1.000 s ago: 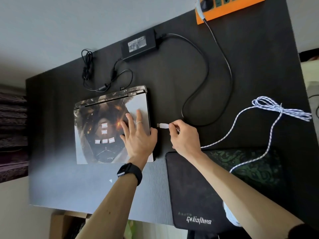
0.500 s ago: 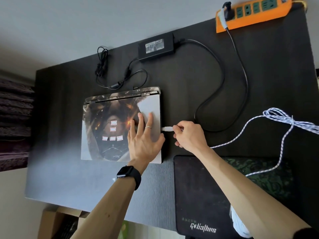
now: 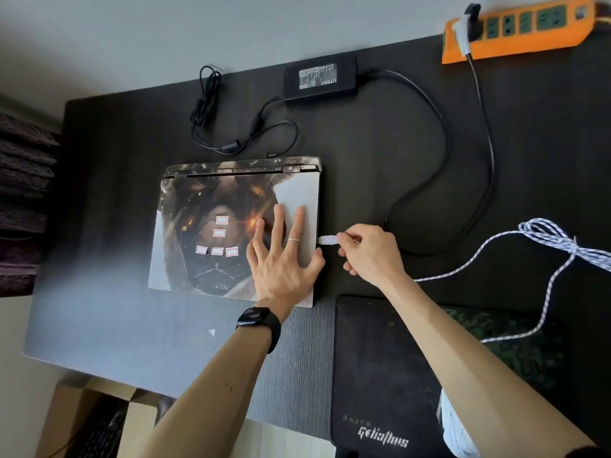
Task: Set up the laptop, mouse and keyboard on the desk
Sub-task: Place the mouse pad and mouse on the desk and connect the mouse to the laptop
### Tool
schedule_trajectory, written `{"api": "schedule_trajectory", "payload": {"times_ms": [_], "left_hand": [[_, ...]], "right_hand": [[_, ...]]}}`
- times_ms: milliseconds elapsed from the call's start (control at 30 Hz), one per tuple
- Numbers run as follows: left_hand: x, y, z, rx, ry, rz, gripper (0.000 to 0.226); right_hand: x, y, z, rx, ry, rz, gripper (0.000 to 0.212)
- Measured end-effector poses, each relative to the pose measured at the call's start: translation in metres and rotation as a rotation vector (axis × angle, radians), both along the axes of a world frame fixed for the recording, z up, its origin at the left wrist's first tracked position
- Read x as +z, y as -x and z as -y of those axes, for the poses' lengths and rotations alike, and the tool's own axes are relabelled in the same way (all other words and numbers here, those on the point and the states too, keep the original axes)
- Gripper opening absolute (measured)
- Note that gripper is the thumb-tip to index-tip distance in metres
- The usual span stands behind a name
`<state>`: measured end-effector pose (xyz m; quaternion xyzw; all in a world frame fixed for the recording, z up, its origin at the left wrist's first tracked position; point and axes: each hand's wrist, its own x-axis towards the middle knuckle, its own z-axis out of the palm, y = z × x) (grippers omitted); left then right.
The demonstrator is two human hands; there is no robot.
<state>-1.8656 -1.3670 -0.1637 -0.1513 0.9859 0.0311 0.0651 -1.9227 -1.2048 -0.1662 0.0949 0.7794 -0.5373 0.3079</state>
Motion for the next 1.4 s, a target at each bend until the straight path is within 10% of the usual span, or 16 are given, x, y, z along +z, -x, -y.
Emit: {"api": "schedule_trajectory", "payload": {"times_ms": [1167, 1400], "left_hand": [[-0.008, -0.001, 0.004, -0.061, 0.066, 0.023, 0.078], [0.009, 0.002, -0.007, -0.083, 0.07, 0.162, 0.075]], "right_hand": [[-0.011, -0.023, 0.012, -0.181, 0.075, -0.095, 0.01], [0.025, -0.058, -0.027, 0.008, -0.217, -0.253, 0.042]]}}
